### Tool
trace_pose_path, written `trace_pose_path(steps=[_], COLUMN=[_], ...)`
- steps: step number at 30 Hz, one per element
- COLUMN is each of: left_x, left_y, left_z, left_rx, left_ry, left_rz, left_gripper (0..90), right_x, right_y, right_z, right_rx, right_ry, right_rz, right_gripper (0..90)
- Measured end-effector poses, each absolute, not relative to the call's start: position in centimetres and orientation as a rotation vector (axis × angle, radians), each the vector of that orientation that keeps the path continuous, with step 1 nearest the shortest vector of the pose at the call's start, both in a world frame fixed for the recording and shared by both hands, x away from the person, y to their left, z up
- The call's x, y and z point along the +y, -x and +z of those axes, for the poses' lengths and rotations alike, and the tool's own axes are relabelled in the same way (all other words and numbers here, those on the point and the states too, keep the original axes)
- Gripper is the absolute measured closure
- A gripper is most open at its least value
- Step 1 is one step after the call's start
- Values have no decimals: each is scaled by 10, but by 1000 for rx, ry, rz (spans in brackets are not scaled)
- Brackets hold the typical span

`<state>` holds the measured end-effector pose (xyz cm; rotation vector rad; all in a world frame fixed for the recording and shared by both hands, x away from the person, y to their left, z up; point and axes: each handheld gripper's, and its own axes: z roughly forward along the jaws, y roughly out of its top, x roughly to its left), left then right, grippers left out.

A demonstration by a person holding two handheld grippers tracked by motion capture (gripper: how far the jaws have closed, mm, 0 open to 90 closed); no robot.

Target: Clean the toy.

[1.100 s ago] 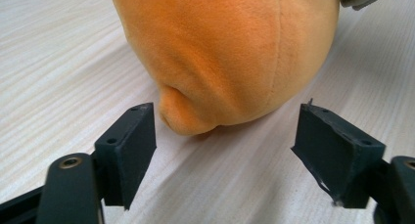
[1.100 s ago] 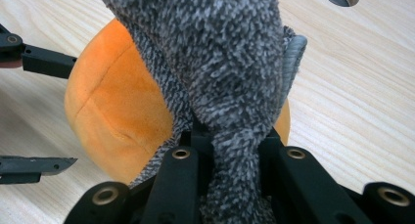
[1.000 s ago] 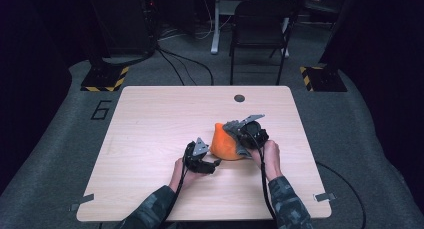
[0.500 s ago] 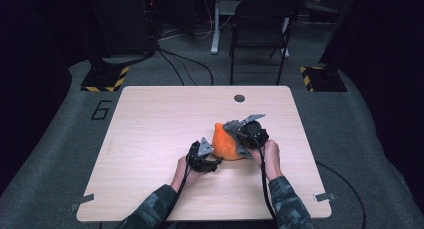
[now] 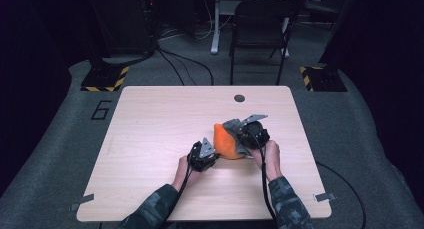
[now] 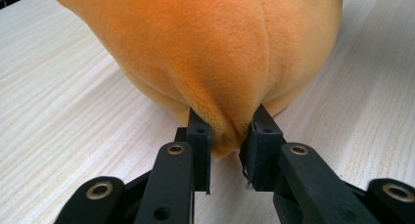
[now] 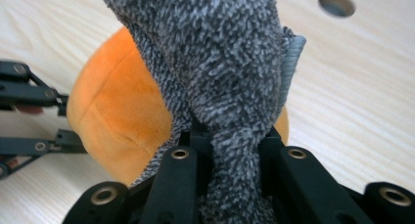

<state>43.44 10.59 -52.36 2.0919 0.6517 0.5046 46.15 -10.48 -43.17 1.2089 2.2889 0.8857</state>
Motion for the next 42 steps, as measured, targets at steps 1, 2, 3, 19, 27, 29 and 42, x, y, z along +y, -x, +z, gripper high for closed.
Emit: trace_pose_path(steps=[1, 2, 3, 19, 27, 29, 42], left_x=[106, 107, 107, 109, 112, 114, 120], left_y=[-434, -434, -434, -436, -432, -431, -416], left_z=[-524, -523, -523, -516, -497, -491, -461], left_rx=[655, 654, 658, 651, 652, 655, 734], left_ry=[-2087, -2085, -2082, -2005, -1913, -1891, -1792], left_rz=[502, 504, 496, 482, 434, 406, 216], left_gripper=[765, 767, 769, 787, 790, 790, 787], right_x=[-107, -109, -112, -210, -229, -232, -232], right_y=[-461, -459, -457, -453, -457, -457, -458], right_z=[-429, -427, -424, -438, -449, -451, -454], right_rx=[2277, 2257, 2244, 2083, 2058, 2059, 2074], right_ry=[-1195, -1204, -1203, -1469, -1548, -1572, -1575], right_rz=[912, 934, 950, 926, 896, 887, 870], right_gripper=[759, 756, 754, 747, 747, 747, 746])
